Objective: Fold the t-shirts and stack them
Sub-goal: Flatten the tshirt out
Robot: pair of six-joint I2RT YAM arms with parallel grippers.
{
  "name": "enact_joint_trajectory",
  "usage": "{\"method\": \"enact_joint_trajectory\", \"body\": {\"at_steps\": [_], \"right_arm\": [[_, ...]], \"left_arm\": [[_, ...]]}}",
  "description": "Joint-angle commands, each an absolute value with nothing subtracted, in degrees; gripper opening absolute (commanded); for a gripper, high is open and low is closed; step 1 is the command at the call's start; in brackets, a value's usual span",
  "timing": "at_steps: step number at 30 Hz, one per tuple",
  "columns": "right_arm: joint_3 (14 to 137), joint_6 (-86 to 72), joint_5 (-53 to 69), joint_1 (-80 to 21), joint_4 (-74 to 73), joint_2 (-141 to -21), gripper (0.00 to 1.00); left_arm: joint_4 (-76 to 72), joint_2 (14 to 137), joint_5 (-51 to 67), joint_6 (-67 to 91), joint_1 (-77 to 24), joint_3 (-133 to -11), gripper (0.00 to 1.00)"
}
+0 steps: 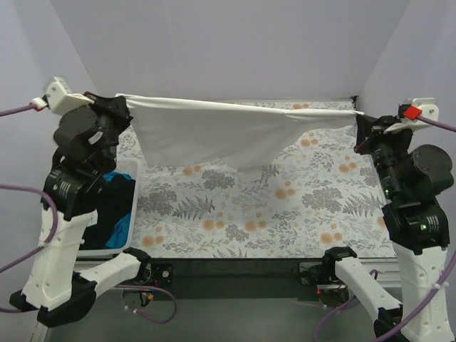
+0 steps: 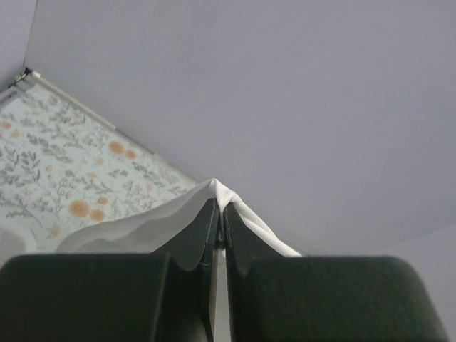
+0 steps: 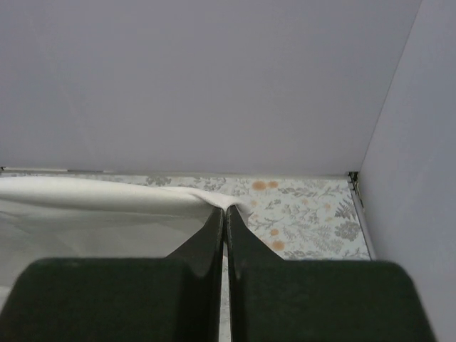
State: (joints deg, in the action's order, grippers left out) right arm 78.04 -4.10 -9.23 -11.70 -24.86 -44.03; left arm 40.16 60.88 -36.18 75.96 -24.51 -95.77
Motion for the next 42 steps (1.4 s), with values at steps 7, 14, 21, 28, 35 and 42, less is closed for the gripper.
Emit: {"method": "enact_joint_trajectory", "body": {"at_steps": [7,14,21,28,35,42], "right_arm": [[87.3,2.9,-8.7,-11.6,-21.1,-41.6,0.01],[86.6,3.5,-9.6,-11.6,-20.0,-51.7,0.01],[70.9,5.4,-12.0,-11.0,-5.7,-66.3,0.01],[72.5,3.7,-5.5,-8.4,6.1,-91.5,0.01],[81.6,4.5,-0.4,-6.9,7.4,-107.0,0.01],[83.9,3.8,4.9,-5.9,7.4,-111.2,0.01]], "left_arm": [[41.0,61.1,-30.1,69.1,-24.3,-104.9,0.0],[47.0,74.7,-28.4,70.0,-24.2,-105.9,0.0],[38.6,92.1,-24.0,74.4,-19.6,-92.3,0.0],[29.4,116.2,-18.7,75.4,-12.6,-95.9,0.0],[26.9,126.8,-12.3,74.7,-9.0,-103.1,0.0],[24.3,127.3,-11.0,74.5,-7.6,-102.7,0.0]]}}
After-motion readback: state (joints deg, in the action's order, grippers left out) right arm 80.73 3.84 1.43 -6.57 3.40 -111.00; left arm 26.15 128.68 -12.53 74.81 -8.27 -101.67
